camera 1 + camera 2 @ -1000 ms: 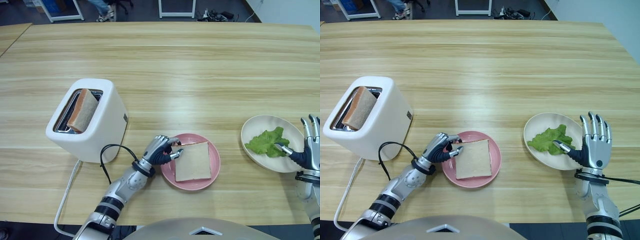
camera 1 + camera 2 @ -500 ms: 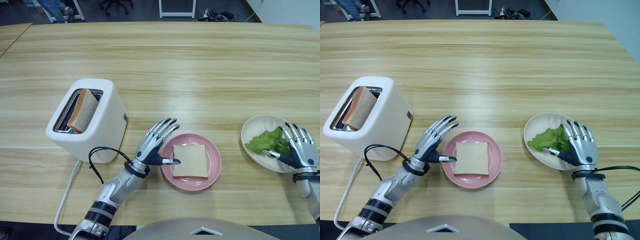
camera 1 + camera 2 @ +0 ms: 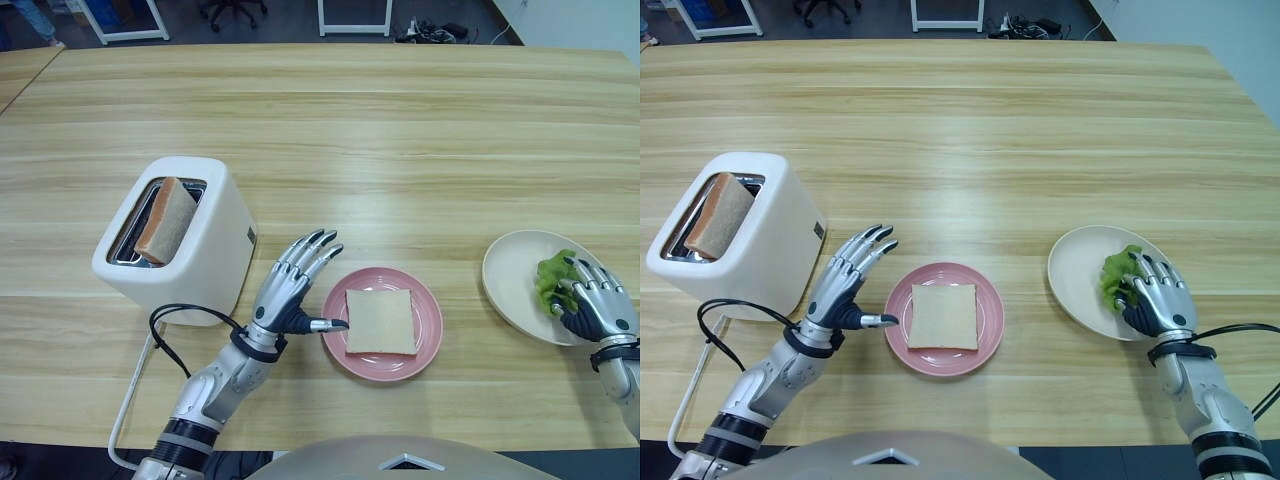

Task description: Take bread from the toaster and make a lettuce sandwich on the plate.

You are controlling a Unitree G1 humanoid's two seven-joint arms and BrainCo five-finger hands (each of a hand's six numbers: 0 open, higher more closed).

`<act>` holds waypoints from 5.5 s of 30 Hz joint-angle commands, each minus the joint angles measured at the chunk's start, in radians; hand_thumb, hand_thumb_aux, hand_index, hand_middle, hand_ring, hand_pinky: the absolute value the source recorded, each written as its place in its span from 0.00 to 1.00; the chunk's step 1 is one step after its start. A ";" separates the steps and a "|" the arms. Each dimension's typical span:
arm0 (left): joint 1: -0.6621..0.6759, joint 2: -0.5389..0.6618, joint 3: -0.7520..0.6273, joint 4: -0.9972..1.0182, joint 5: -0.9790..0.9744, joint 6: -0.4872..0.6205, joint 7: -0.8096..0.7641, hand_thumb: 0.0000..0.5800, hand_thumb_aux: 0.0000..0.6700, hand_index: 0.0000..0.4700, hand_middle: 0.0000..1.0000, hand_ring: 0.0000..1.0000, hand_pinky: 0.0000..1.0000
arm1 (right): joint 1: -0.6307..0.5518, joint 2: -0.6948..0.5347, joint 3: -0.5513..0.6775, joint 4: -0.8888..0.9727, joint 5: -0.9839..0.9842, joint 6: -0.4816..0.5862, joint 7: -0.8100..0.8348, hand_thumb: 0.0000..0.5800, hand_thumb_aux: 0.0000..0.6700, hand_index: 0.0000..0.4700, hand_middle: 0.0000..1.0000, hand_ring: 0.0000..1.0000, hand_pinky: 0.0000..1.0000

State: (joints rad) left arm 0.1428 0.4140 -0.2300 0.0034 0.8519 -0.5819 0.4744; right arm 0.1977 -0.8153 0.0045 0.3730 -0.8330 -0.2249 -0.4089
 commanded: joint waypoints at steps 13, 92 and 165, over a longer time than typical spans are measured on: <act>0.031 0.005 0.087 -0.004 -0.034 0.021 0.046 0.00 0.00 0.00 0.00 0.00 0.00 | 0.046 0.011 -0.052 -0.275 0.007 -0.065 -0.165 1.00 1.00 1.00 0.00 0.00 0.00; -0.027 0.264 0.603 0.063 -0.192 0.175 0.009 1.00 1.00 1.00 1.00 1.00 1.00 | -0.115 0.216 0.401 -0.284 -0.214 -0.383 -0.170 0.00 0.00 0.00 0.00 0.00 0.00; -0.337 -0.059 0.027 0.356 0.053 0.051 0.254 0.00 0.00 0.00 0.00 0.00 0.00 | -0.006 0.066 0.454 -0.218 -0.089 -0.555 0.291 0.00 0.00 0.00 0.00 0.00 0.00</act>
State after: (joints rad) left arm -0.2015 0.3286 -0.2347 0.4273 0.8679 -0.5685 0.6613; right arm 0.1525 -0.7119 0.4139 0.0848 -0.8337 -0.8367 -0.2154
